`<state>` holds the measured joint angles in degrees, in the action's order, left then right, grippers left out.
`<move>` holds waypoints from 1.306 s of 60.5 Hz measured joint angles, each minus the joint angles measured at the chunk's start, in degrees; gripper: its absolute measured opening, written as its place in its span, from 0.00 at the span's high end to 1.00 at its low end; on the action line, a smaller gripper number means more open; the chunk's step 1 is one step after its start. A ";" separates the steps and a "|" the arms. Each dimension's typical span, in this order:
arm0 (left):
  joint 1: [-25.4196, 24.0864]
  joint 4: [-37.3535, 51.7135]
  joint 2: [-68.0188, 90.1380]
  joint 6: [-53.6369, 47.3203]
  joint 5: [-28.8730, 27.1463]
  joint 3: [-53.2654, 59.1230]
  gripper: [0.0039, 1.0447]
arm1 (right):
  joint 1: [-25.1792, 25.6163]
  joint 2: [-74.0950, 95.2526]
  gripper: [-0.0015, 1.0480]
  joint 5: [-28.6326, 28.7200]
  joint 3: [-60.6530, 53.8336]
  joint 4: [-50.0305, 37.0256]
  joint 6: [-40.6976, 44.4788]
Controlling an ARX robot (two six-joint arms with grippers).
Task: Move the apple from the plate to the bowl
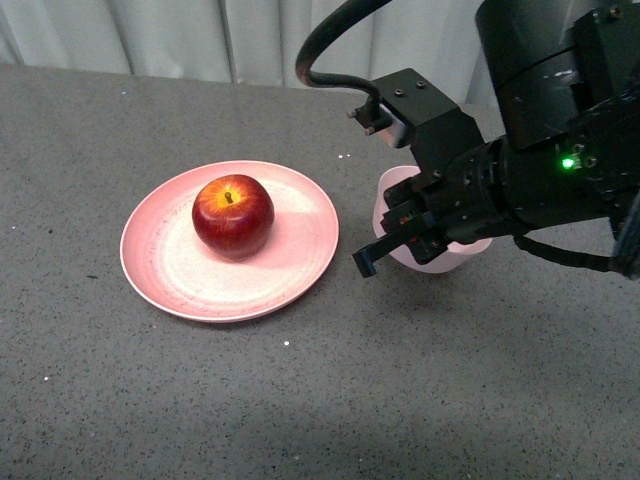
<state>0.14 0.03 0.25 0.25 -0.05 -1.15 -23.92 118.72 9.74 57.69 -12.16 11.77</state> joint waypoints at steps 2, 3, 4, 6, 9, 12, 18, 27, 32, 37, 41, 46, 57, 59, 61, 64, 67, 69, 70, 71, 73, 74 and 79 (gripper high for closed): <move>0.00 0.00 0.00 0.00 0.02 0.00 0.06 | -0.02 0.81 0.99 -0.37 0.59 0.13 -0.15; 0.00 0.00 0.00 0.00 0.02 0.00 0.06 | -0.02 1.14 0.99 -0.61 0.87 0.35 -0.31; 0.00 0.00 0.00 0.00 0.02 0.00 0.06 | 0.00 1.55 0.99 -0.76 1.16 0.57 -0.50; 0.00 0.00 0.00 0.00 0.00 0.00 0.06 | 0.00 1.97 0.99 -1.03 1.42 0.68 -0.61; 0.00 0.00 0.00 0.00 0.02 0.00 0.06 | 0.00 2.45 0.99 -1.03 1.57 0.68 -0.68; 0.00 0.00 0.00 0.00 0.00 0.00 0.06 | -0.02 2.80 0.94 -1.05 1.66 0.68 -0.92; 0.00 0.00 0.00 0.00 0.00 0.00 0.06 | -0.02 3.02 0.81 -1.03 1.81 0.68 -1.57; 0.00 0.00 0.00 0.00 0.00 0.00 0.06 | 0.04 2.75 0.55 -0.42 1.62 -0.24 -2.64; 0.00 0.00 0.00 0.00 0.00 0.00 0.06 | 0.77 0.28 0.38 -0.72 -0.52 -3.96 -4.13; 0.00 0.00 0.00 0.00 0.00 0.00 0.06 | 1.38 -2.62 0.28 -2.91 -3.21 -8.87 -4.76; 0.00 0.00 0.00 0.00 0.00 0.00 0.06 | 2.32 -7.08 0.16 -6.32 -7.15 -15.45 -5.35; 0.00 0.00 0.00 0.00 0.00 0.00 0.06 | 3.85 -12.04 0.07 -9.29 -11.28 -19.89 -7.23; 0.00 0.00 0.00 0.00 0.00 0.00 0.06 | 9.70 -24.09 0.11 -17.46 -26.99 -34.40 -7.19; 0.00 0.00 0.00 0.00 -0.02 0.00 0.06 | 10.27 -24.11 0.16 -20.46 -30.01 -41.44 -8.02; 0.00 0.00 0.00 0.00 -0.02 0.00 0.06 | 11.04 -23.96 0.23 -22.14 -33.55 -49.70 -9.07; 0.00 0.00 -0.09 0.00 0.04 0.00 0.06 | 11.89 -24.50 0.31 -21.64 -37.35 -56.92 -9.86; 0.00 0.00 -0.04 0.00 0.04 0.00 0.06 | 12.68 -26.45 0.40 -20.94 -39.82 -59.87 -10.23; 0.00 0.00 -0.04 0.00 0.04 0.00 0.06 | 13.16 -28.04 0.45 -20.28 -40.89 -60.06 -10.38; 0.00 0.00 -0.07 0.00 0.04 0.00 0.06 | 13.31 -28.59 0.47 -20.13 -41.24 -60.06 -10.40; 0.00 0.00 -0.07 0.00 0.04 0.00 0.06 | 13.62 -29.66 0.50 -19.89 -41.94 -60.04 -10.54; 0.00 0.00 -0.07 0.00 0.04 0.00 0.06 | 14.08 -31.28 0.55 -19.47 -43.08 -59.80 -10.60; 0.00 0.00 -0.07 0.00 0.04 0.00 0.06 | 14.38 -32.39 0.58 -19.17 -43.82 -59.52 -10.67; 0.00 0.00 -0.07 0.00 0.02 0.00 0.06 | 15.45 -37.94 0.72 -17.97 -45.75 -54.73 -10.80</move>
<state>0.14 0.03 0.19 0.25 -0.03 -1.15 -8.47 80.77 -8.23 11.94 -66.89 0.97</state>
